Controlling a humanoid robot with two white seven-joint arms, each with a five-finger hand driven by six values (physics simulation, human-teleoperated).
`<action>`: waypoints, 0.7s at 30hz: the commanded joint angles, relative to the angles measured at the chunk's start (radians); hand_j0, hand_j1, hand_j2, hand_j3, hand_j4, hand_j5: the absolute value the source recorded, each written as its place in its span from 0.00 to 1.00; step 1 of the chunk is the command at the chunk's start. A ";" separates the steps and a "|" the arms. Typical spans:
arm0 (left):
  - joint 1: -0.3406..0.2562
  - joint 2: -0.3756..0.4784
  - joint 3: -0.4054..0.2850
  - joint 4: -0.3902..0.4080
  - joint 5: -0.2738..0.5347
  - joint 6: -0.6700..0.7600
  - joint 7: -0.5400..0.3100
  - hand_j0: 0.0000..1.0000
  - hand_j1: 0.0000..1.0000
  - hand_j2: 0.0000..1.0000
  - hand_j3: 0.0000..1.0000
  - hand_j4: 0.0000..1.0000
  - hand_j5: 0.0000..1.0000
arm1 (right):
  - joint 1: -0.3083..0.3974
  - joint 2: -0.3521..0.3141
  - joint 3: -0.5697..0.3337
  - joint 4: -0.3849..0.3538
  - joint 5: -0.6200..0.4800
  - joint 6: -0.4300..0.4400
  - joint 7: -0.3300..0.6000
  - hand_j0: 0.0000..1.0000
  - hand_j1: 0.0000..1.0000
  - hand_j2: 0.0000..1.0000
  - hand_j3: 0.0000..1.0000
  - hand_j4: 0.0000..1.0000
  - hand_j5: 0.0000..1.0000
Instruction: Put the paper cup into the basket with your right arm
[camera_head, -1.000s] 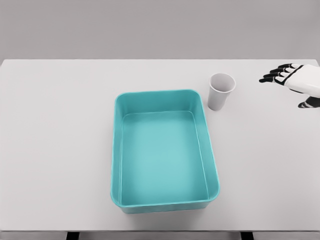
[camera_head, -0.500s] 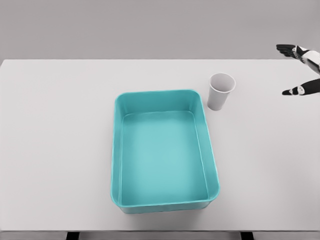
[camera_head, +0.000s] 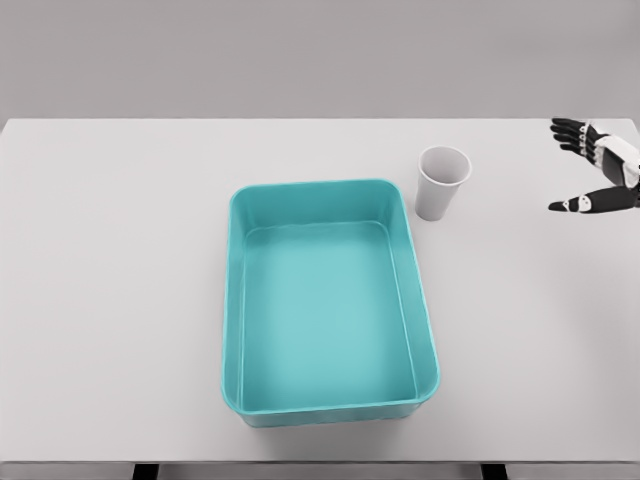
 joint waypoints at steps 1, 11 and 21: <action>0.000 0.000 -0.001 0.000 0.000 0.000 -0.001 1.00 1.00 1.00 1.00 1.00 1.00 | 0.002 0.007 0.005 0.008 -0.005 0.004 0.000 1.00 1.00 1.00 1.00 1.00 1.00; -0.002 0.000 0.000 0.000 0.000 0.000 0.001 1.00 1.00 1.00 1.00 1.00 1.00 | -0.041 0.101 0.074 0.003 0.001 0.041 0.000 1.00 1.00 1.00 1.00 1.00 1.00; -0.002 0.000 -0.001 0.000 0.000 0.000 0.001 1.00 1.00 1.00 1.00 1.00 1.00 | -0.052 0.107 0.104 -0.121 0.003 0.096 0.000 1.00 1.00 1.00 1.00 1.00 1.00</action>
